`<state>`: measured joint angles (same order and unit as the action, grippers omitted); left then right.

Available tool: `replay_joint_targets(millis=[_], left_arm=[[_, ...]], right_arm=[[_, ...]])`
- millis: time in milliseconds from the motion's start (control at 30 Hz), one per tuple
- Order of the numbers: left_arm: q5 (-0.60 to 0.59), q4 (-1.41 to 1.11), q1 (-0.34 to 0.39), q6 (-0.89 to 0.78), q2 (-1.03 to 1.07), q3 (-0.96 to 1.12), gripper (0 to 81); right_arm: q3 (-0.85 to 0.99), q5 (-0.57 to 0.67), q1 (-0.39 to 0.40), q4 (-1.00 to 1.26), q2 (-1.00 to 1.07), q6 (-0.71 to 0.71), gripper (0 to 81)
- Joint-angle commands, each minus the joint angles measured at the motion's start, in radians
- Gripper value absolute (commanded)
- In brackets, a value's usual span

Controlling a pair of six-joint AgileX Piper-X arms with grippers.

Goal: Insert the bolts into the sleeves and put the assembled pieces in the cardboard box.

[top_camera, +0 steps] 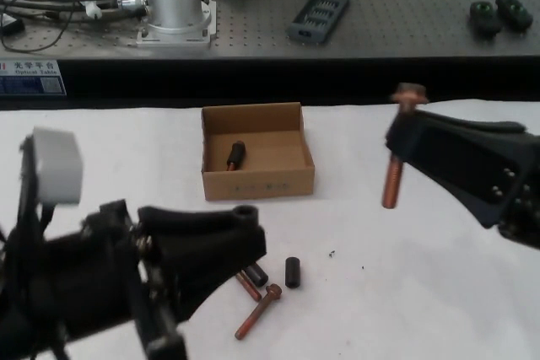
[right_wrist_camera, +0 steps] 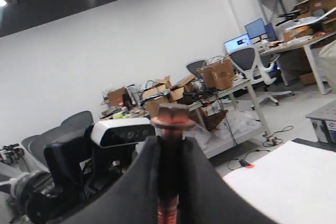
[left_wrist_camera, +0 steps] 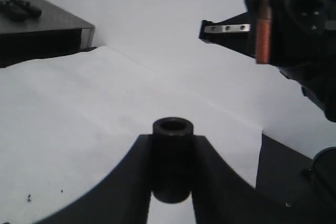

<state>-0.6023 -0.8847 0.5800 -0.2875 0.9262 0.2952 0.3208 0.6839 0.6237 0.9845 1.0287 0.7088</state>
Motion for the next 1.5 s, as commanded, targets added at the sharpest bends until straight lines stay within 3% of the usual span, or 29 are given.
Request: replay_joint_targets(millis=[0,233,500,967,1100,1467], left_arm=[[-0.041,-0.143,0.015,-0.004,-0.011,-0.071,0.6],[-0.067,-0.114,0.076,0.099,-0.009,-0.102,0.6],[-0.067,-0.066,0.080,0.161,0.004,-0.090,0.6],[-0.179,-0.064,0.080,0.169,0.145,0.069,0.6],[-0.275,-0.092,0.080,0.148,0.145,0.069,0.6],[-0.279,-0.149,0.080,0.139,0.145,0.069,0.6]], right_arm=[[0.046,0.061,0.018,0.083,0.069,0.062,3.7],[0.147,0.158,0.082,0.083,0.206,0.054,3.7],[0.152,0.229,0.089,0.074,0.242,0.054,3.7],[0.152,0.258,0.089,0.035,0.242,0.054,3.7],[0.152,0.258,0.089,0.064,0.242,0.054,3.7],[0.152,0.258,0.089,0.070,0.242,0.031,3.7]])
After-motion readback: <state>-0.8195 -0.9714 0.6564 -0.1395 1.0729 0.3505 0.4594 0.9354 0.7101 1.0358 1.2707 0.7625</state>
